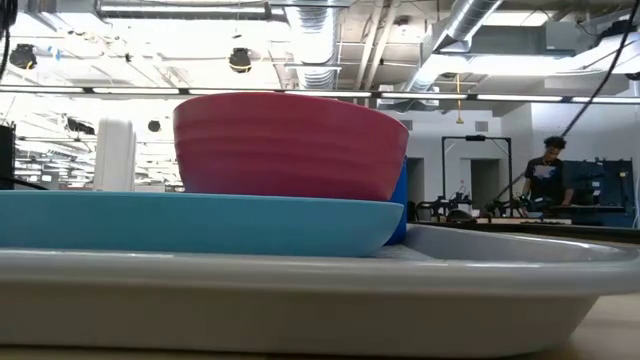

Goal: Set up tray
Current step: Return to Home Position

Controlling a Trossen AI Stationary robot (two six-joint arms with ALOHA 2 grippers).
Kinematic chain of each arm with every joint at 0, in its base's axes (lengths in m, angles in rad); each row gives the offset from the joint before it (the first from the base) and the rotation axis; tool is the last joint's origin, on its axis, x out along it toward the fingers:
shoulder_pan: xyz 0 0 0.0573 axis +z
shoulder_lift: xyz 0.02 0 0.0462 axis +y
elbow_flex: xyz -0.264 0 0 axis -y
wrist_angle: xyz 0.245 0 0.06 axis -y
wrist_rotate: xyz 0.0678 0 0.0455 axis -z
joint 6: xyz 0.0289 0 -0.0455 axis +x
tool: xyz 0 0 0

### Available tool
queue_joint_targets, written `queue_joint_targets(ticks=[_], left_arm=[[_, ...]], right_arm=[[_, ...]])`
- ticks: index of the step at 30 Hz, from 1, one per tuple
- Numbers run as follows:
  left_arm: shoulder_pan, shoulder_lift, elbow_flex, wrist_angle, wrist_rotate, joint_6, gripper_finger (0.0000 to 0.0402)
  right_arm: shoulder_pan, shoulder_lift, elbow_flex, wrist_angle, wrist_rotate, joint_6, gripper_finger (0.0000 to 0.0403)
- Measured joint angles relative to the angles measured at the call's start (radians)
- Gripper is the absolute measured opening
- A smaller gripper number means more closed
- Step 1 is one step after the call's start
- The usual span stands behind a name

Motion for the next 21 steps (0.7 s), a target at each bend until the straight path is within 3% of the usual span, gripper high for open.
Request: queue_joint_targets(ticks=[4, 8, 12, 14, 16, 18, 21], left_arm=[[-0.032, -0.162, -0.283, 0.305, -0.032, 0.141, 0.0], [-0.029, -0.281, -0.533, 0.839, 0.034, 0.467, 0.0], [0.008, -0.341, -0.752, 1.509, 0.298, 0.923, 0.0], [0.053, -0.352, -0.827, 1.755, 0.459, 1.116, 0.0], [0.109, -0.358, -0.881, 1.866, 0.563, 1.195, 0.0], [0.173, -0.374, -0.924, 1.881, 0.61, 1.177, 0.0], [0.291, -0.385, -0.971, 1.855, 0.61, 1.094, 0.0]], right_arm=[[0.058, -0.259, -0.332, 0.235, 0.08, 0.021, 0.0], [0.082, -0.482, -0.603, 0.675, 0.1, -0.265, 0.0], [0.063, -0.63, -0.793, 1.117, 0.037, -0.646, 0.0], [0.042, -0.702, -0.863, 1.288, -0.079, -0.825, 0.0], [0.016, -0.772, -0.928, 1.429, -0.233, -0.956, 0.0], [-0.019, -0.825, -1.0, 1.527, -0.368, -1.053, 0.0], [-0.074, -0.898, -1.079, 1.542, -0.416, -1.094, 0.0]])
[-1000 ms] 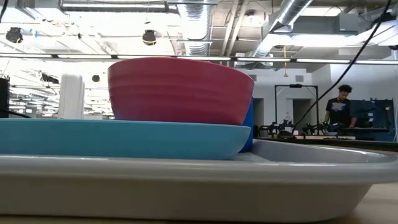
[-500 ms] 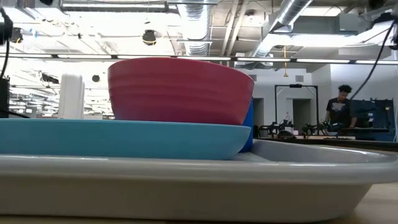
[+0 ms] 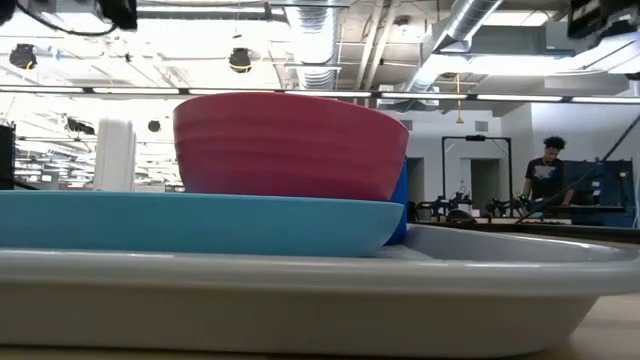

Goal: Set up tray
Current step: Return to Home Position

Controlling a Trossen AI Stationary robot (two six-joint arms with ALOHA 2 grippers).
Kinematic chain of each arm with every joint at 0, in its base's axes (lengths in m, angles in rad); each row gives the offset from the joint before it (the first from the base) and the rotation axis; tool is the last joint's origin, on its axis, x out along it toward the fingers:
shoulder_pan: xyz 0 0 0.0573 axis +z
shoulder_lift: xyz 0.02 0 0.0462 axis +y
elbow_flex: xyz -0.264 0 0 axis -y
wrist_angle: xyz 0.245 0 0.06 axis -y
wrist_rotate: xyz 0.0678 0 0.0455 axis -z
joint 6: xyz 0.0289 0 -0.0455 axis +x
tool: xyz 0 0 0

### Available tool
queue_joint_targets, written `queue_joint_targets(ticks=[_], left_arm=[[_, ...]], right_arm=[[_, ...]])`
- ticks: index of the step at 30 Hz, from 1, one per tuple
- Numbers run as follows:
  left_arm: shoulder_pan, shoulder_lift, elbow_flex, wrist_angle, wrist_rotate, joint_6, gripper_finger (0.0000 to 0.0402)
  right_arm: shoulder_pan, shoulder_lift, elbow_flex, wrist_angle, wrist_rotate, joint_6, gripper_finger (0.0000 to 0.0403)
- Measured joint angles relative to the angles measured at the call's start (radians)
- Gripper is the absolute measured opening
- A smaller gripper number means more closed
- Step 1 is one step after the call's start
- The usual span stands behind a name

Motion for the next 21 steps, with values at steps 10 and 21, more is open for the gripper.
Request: queue_joint_targets(ticks=[10, 21], left_arm=[[0.38, -0.176, -0.04, -0.072, 0.414, -0.078, 0.0], [0.561, -0.304, -0.229, 0.048, 0.562, -0.154, 0.0]], right_arm=[[-0.121, -0.185, -0.071, 0.018, -0.224, -0.055, 0.0], [-0.254, -0.189, -0.179, 0.121, -0.28, -0.072, 0.0]])
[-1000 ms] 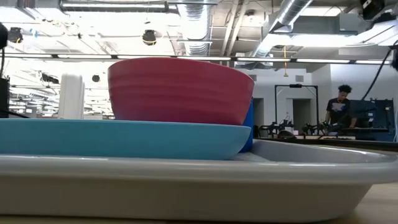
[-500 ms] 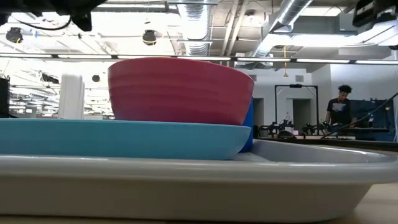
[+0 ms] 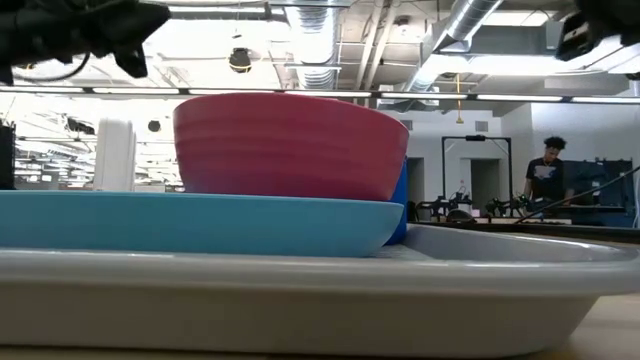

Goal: Set up tray
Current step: Return to Home Position

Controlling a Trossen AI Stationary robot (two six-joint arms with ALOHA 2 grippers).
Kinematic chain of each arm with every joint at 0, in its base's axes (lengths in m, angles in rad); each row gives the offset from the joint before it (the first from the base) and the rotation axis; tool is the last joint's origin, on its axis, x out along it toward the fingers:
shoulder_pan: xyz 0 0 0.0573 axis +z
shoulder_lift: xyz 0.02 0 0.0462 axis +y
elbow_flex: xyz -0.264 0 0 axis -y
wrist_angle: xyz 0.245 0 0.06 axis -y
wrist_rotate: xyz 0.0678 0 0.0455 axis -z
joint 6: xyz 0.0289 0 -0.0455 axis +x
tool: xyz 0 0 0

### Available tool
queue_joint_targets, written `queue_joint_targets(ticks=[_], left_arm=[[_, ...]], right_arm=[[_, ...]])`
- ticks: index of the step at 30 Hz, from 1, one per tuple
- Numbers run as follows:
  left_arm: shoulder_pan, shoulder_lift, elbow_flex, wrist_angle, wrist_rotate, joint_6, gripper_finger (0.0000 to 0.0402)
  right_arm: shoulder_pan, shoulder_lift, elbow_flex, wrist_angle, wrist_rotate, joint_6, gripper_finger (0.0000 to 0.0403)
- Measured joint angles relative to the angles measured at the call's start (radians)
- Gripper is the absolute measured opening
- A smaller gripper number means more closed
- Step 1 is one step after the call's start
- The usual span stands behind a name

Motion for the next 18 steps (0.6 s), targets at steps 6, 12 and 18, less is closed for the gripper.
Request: queue_joint_targets(ticks=[6, 12, 18], left_arm=[[0.066, 0.0, -0.082, 0.061, 0.07, -0.029, 0.0], [0.105, 0.001, -0.082, 0.005, 0.074, -0.058, 0.0], [0.122, 0.0, -0.082, -0.028, 0.075, -0.034, 0.0]], right_arm=[[-0.085, -0.001, -0.049, 0.0, -0.024, 0.071, 0.0], [-0.158, -0.001, -0.094, 0.004, -0.031, 0.113, 0.0], [-0.219, 0.006, -0.121, -0.044, -0.042, 0.182, 0.0]])
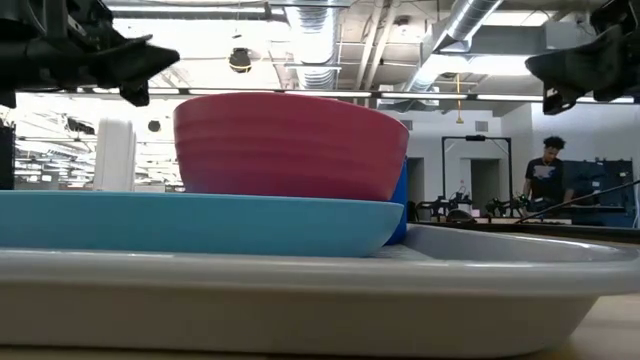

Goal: Set up tray
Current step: Return to Home Position

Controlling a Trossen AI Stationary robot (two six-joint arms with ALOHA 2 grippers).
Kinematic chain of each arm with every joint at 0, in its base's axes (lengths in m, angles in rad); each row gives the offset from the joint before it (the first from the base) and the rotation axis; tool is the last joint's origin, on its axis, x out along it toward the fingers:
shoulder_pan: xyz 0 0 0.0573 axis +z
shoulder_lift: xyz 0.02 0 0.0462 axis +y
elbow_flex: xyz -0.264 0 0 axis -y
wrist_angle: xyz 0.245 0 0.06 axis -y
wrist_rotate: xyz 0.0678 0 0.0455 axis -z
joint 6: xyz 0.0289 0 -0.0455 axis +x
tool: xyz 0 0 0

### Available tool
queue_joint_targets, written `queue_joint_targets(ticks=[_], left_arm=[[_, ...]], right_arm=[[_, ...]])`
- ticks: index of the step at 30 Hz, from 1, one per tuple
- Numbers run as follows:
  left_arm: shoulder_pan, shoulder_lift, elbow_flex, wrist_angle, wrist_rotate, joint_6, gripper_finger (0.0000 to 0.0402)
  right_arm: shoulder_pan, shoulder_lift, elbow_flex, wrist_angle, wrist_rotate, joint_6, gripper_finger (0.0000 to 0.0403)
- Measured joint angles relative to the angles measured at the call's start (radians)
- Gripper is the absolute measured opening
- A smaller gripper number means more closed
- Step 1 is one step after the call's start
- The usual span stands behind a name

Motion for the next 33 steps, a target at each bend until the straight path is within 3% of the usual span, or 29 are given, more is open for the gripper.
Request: queue_joint_targets(ticks=[13, 21, 33], left_arm=[[0.008, 0.001, -0.001, -0.342, -0.012, 0.005, 0.0], [0.008, 0.014, -0.002, -0.355, -0.048, -0.122, 0.0], [0.004, 0.014, -0.003, -0.355, -0.051, -0.115, 0.0]], right_arm=[[-0.019, 0.01, -0.001, -0.002, -0.008, -0.001, 0.0], [-0.019, 0.01, -0.002, -0.002, -0.008, -0.001, 0.0], [-0.019, 0.01, -0.002, -0.002, -0.008, -0.001, 0.0]])
